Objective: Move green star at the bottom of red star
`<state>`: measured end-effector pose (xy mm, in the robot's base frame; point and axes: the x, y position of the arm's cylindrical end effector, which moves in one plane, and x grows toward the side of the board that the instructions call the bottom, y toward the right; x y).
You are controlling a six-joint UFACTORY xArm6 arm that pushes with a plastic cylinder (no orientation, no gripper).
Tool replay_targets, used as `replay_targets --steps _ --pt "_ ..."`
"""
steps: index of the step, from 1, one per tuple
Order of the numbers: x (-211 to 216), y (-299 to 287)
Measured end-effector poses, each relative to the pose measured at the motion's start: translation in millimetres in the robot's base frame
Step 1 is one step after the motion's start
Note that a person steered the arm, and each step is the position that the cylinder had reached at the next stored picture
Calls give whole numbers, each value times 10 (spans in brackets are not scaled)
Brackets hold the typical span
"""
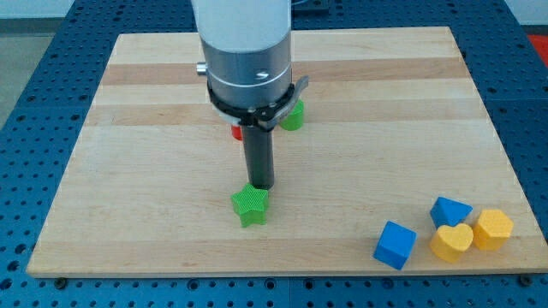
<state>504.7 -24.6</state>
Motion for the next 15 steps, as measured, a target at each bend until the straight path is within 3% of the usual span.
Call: replay_targets --steps 1,2,3,5,6,8,9,11,13,14,15 --pt "-216 477" --pt "-81 858" --pt "305 828" --pt "876 52" --pt "954 -361" --pt "5 187" --pt "-188 235" --pt "253 19" --pt "-307 -20" --pt "-269 -18" --pt "-246 336"
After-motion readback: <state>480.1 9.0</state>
